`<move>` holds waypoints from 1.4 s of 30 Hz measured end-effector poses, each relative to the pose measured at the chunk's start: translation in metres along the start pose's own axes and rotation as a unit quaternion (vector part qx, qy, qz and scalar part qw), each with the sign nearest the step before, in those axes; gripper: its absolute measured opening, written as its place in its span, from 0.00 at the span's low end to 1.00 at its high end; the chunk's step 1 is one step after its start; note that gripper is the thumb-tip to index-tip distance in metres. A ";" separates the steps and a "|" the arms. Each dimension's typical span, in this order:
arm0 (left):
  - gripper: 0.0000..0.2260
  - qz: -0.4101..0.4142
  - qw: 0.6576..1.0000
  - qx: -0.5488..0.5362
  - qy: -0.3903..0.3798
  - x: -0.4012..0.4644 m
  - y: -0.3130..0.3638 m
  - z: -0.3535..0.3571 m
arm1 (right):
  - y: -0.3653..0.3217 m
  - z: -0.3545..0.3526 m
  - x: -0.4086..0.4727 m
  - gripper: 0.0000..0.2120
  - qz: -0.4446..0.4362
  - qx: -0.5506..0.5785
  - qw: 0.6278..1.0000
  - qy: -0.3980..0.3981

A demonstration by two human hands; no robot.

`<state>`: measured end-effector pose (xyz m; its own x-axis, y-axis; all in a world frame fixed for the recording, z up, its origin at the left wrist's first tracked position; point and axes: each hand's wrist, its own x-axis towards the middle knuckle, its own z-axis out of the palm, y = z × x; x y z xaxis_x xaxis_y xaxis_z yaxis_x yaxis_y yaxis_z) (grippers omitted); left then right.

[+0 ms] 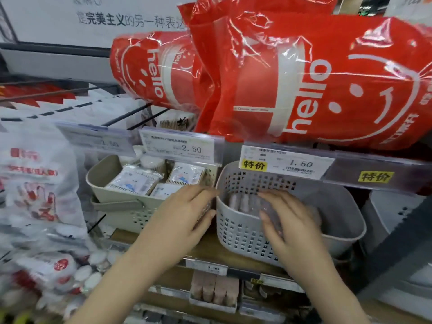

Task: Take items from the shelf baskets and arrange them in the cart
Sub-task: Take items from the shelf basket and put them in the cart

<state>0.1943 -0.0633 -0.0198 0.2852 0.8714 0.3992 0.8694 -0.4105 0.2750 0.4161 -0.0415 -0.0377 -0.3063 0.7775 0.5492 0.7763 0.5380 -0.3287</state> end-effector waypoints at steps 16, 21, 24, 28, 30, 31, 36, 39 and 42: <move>0.13 -0.592 0.789 -0.128 0.097 -0.391 -0.076 -0.051 | -0.229 0.184 -0.081 0.16 -0.197 0.136 0.848 -0.472; 0.13 -0.698 0.683 -0.103 0.188 -0.513 -0.056 -0.092 | -0.345 0.232 -0.120 0.18 -0.297 0.162 0.790 -0.511; 0.12 -0.744 0.624 -0.093 0.221 -0.572 -0.048 -0.111 | -0.417 0.250 -0.143 0.17 -0.348 0.198 0.764 -0.505; 0.11 -0.769 0.591 -0.079 0.232 -0.619 -0.061 -0.134 | -0.487 0.266 -0.159 0.14 -0.374 0.230 0.750 -0.494; 0.11 -0.768 0.595 -0.069 0.227 -0.630 -0.080 -0.143 | -0.505 0.278 -0.161 0.13 -0.371 0.235 0.747 -0.499; 0.12 -0.764 0.601 -0.065 0.225 -0.632 -0.092 -0.147 | -0.511 0.285 -0.160 0.13 -0.366 0.236 0.746 -0.504; 0.16 -0.730 0.657 -0.045 0.184 -0.622 -0.175 -0.171 | -0.537 0.337 -0.144 0.14 -0.321 0.203 0.753 -0.538; 0.17 -0.710 0.688 -0.045 0.146 -0.616 -0.230 -0.187 | -0.559 0.374 -0.130 0.13 -0.293 0.195 0.762 -0.544; 0.18 -0.693 0.712 -0.046 0.103 -0.621 -0.282 -0.206 | -0.589 0.409 -0.116 0.11 -0.266 0.182 0.770 -0.551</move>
<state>-0.3109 -0.5439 -0.1650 -0.8944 0.4027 -0.1947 0.2249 0.7812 0.5824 -0.2315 -0.3153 -0.2220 -0.9645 0.1116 -0.2393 0.2351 0.7752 -0.5863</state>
